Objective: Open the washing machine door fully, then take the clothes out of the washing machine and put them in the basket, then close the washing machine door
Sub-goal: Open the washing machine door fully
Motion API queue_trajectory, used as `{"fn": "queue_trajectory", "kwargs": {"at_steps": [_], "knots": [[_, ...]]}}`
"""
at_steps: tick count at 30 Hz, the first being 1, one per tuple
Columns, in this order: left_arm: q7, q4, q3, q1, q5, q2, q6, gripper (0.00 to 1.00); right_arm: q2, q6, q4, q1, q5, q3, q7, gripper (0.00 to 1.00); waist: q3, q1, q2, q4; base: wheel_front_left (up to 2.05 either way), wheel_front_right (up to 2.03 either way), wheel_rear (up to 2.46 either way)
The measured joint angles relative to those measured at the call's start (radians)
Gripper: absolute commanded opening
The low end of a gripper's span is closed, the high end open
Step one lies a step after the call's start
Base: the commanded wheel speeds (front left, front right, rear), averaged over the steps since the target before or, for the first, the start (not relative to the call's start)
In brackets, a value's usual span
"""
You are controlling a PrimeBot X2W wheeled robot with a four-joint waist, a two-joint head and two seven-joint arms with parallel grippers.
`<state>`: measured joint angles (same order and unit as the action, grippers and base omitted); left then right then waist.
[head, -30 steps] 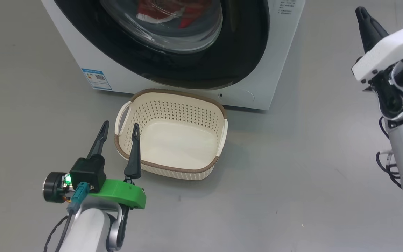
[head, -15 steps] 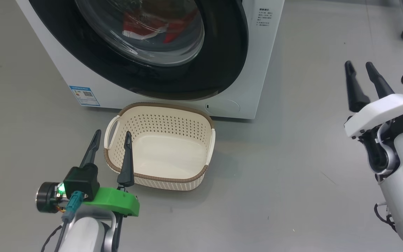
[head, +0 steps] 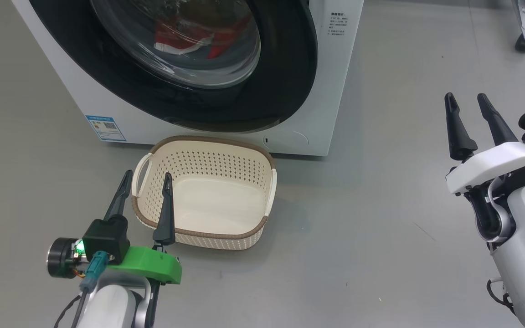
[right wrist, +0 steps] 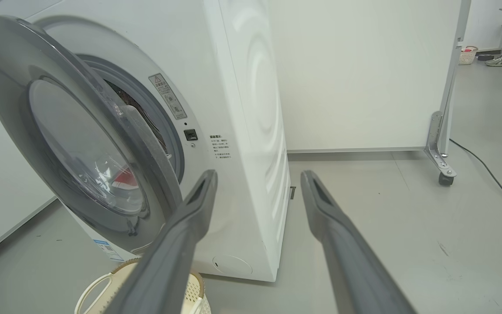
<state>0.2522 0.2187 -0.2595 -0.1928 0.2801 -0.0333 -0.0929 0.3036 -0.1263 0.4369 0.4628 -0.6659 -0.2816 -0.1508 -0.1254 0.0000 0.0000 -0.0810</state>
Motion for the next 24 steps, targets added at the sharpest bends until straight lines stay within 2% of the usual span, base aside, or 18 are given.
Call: {"fn": "queue_trajectory", "kwargs": {"at_steps": [24], "knots": [[0.000,-0.010,-0.005,0.010,0.000,0.000,0.010,1.00,0.009,0.000,-0.011,-0.005,0.002,-0.015,-0.022,1.00,-0.017,0.0000,0.0000,-0.018,0.00,0.00,0.00]]}}
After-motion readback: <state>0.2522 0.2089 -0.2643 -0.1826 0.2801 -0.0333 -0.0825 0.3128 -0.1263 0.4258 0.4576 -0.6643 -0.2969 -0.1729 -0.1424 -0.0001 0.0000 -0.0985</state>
